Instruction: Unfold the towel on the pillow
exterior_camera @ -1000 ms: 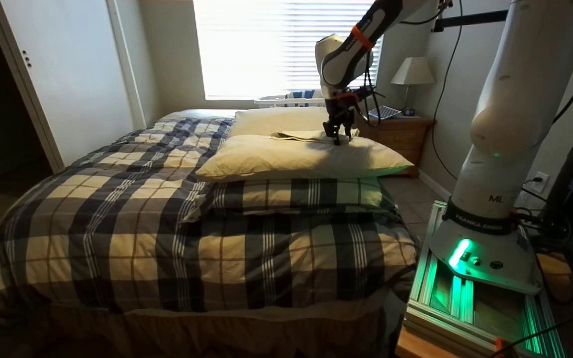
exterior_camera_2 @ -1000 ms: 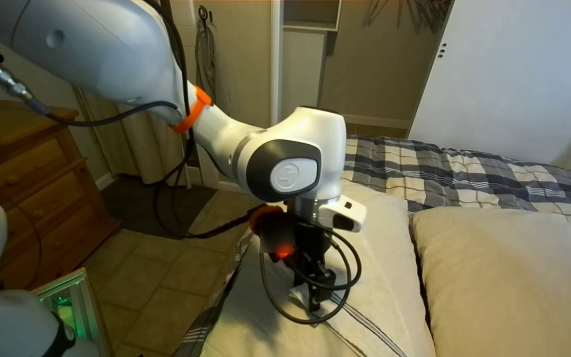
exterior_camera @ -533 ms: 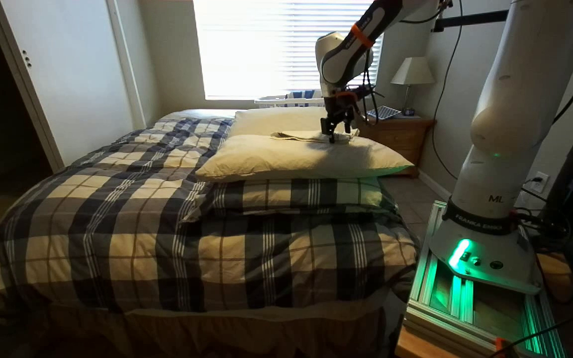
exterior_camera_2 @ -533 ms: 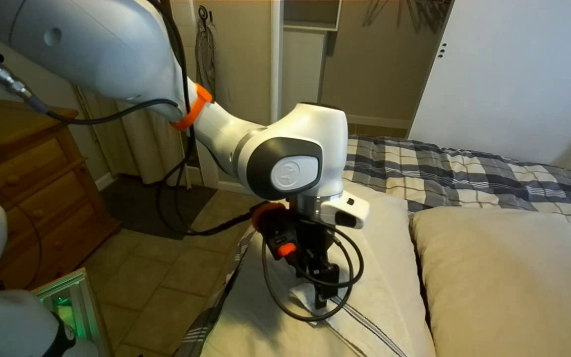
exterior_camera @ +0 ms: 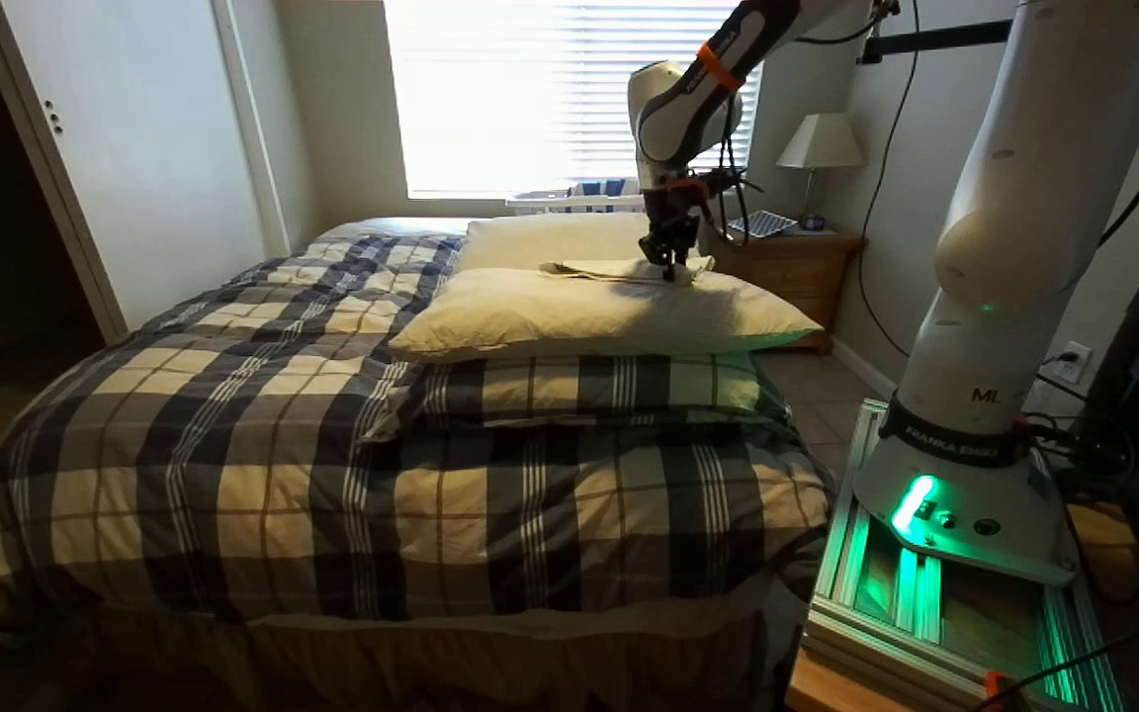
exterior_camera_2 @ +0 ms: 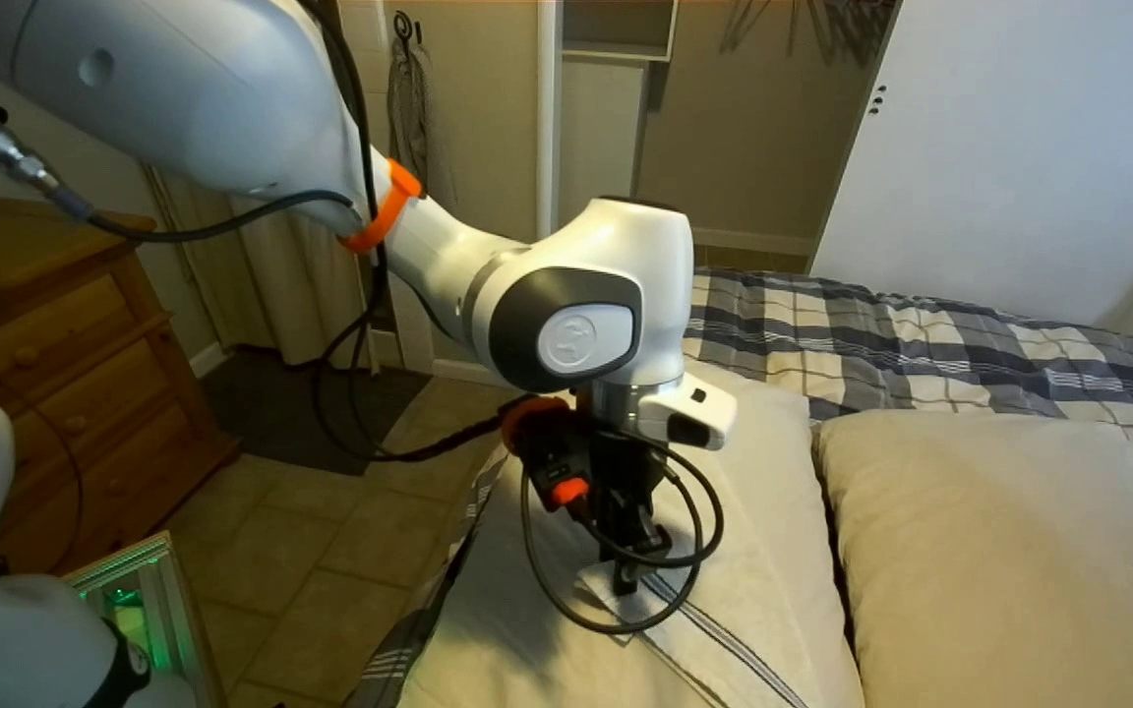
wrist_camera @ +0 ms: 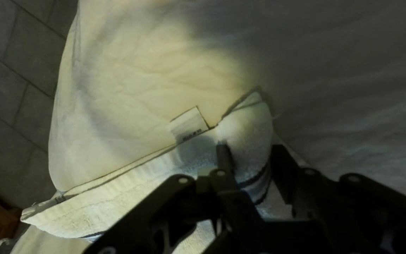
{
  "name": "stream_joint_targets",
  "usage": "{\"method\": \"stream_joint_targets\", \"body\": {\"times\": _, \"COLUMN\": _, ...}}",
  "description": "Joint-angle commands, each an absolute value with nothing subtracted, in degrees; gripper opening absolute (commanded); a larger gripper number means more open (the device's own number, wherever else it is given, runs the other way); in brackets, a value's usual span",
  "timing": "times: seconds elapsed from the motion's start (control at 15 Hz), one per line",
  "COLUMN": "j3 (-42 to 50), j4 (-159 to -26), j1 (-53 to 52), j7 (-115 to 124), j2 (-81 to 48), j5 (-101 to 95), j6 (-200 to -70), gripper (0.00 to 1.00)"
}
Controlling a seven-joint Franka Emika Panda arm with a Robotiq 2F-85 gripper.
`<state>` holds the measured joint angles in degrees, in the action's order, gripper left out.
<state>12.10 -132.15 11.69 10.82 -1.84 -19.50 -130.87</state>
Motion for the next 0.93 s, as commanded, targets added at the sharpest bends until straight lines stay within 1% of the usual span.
{"method": "stream_joint_targets", "body": {"times": 0.0, "j3": 12.23, "j4": -131.9, "j1": 11.83, "j7": 9.33, "j2": -0.57, "j5": -17.4, "j6": -130.79, "gripper": 0.05}}
{"method": "stream_joint_targets", "body": {"times": 0.07, "j3": 12.21, "j4": -131.74, "j1": 11.82, "j7": 9.31, "j2": -0.51, "j5": -17.35, "j6": -130.87, "gripper": 0.01}}
{"method": "stream_joint_targets", "body": {"times": 0.13, "j3": 12.2, "j4": -131.65, "j1": 11.82, "j7": 9.23, "j2": -0.37, "j5": -17.18, "j6": -130.86, "gripper": 0.0}}
{"method": "stream_joint_targets", "body": {"times": 0.47, "j3": 12.42, "j4": -131.0, "j1": 12.08, "j7": 9.62, "j2": 0.67, "j5": -17.99, "j6": -131.25, "gripper": 0.02}}
{"method": "stream_joint_targets", "body": {"times": 0.53, "j3": 12.48, "j4": -130.74, "j1": 12.13, "j7": 9.7, "j2": 0.79, "j5": -18.18, "j6": -131.41, "gripper": 0.06}}
{"method": "stream_joint_targets", "body": {"times": 0.6, "j3": 12.49, "j4": -130.43, "j1": 12.17, "j7": 9.64, "j2": 0.8, "j5": -18.29, "j6": -131.45, "gripper": 0.34}}
{"method": "stream_joint_targets", "body": {"times": 0.67, "j3": 12.49, "j4": -130.17, "j1": 12.18, "j7": 9.64, "j2": 0.78, "j5": -18.32, "j6": -131.48, "gripper": 0.35}}
{"method": "stream_joint_targets", "body": {"times": 0.73, "j3": 12.49, "j4": -129.97, "j1": 12.17, "j7": 9.68, "j2": 0.79, "j5": -18.29, "j6": -131.58, "gripper": 0.42}}
{"method": "stream_joint_targets", "body": {"times": 0.8, "j3": 12.5, "j4": -129.94, "j1": 12.16, "j7": 9.92, "j2": 0.79, "j5": -18.38, "j6": -131.81, "gripper": 0.1}}
{"method": "stream_joint_targets", "body": {"times": 0.87, "j3": 12.5, "j4": -129.79, "j1": 12.17, "j7": 9.82, "j2": 0.73, "j5": -18.27, "j6": -131.84, "gripper": 0.1}}
